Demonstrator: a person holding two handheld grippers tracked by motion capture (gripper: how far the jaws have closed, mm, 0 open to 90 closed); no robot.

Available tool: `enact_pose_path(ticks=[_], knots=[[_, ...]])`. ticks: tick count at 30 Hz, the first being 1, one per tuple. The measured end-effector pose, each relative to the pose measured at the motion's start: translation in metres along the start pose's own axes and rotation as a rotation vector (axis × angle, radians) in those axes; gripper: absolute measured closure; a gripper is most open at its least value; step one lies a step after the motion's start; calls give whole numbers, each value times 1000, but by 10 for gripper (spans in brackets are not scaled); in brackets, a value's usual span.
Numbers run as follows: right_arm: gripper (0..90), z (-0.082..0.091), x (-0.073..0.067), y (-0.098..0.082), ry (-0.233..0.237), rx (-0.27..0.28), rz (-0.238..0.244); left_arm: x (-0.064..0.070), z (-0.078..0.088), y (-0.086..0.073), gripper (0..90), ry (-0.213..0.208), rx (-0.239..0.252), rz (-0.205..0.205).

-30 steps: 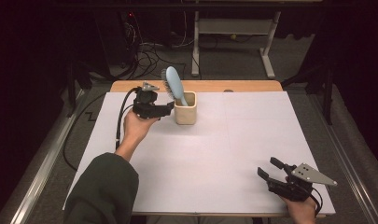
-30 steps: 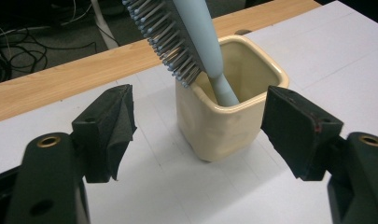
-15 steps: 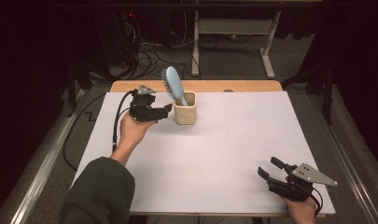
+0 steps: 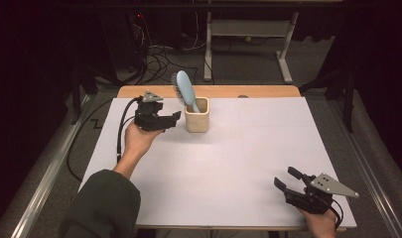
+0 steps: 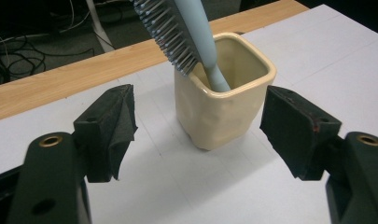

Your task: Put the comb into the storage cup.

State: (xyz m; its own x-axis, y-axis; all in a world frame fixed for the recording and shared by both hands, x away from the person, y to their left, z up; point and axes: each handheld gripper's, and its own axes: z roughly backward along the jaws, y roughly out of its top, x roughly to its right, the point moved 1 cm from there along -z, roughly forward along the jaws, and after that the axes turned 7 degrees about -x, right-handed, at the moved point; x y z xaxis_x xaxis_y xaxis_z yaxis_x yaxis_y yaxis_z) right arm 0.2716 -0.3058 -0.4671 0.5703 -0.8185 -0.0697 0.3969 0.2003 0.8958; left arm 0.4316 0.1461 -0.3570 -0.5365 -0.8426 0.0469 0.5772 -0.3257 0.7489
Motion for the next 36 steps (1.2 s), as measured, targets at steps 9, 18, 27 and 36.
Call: enact_pose_path(ticks=[9,18,27,36], knots=[[335,0,0,0,2,-2,0,1,5,-2,273,-6,1,-13],[335,0,0,0,0,0,-1,3,10,-6,273,-19,5,-15],[335,0,0,0,-1,0,-3,3,13,-10,273,-20,0,-18],[336,0,1,0,-3,2,-3,0,21,-17,274,-19,6,-12]])
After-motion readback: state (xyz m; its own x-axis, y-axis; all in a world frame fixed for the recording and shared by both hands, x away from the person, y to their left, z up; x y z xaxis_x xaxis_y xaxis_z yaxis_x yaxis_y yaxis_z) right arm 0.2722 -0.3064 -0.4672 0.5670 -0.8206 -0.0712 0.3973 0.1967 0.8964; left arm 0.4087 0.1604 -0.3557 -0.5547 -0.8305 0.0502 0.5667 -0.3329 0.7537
